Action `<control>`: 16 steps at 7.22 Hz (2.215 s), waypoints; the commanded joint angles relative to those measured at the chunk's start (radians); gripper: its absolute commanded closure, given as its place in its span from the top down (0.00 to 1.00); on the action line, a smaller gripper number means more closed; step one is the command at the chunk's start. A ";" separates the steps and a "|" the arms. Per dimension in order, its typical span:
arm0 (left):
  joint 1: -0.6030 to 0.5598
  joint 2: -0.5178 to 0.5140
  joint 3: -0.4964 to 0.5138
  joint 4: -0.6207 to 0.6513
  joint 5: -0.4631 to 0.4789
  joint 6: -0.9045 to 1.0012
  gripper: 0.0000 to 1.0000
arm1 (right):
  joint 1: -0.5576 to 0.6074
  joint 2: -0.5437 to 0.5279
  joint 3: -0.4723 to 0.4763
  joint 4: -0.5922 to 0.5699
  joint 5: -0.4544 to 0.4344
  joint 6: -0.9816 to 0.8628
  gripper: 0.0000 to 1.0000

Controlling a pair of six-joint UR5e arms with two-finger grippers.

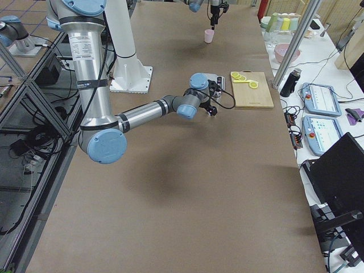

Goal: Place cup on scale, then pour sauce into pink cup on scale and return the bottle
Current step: 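Move the left gripper to the pink cup while the right approaches the bottle, then close the left gripper on the pink cup while the right grasps the bottle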

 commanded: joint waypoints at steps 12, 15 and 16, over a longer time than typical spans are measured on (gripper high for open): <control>0.054 0.004 0.017 -0.002 0.003 0.002 0.92 | -0.054 0.147 -0.109 -0.002 -0.070 0.056 1.00; 0.065 0.005 0.015 -0.002 0.015 0.002 0.92 | -0.036 0.165 -0.126 -0.002 -0.072 0.060 1.00; 0.065 0.005 0.015 -0.002 0.015 0.002 0.92 | -0.036 0.172 -0.130 -0.002 -0.072 0.068 1.00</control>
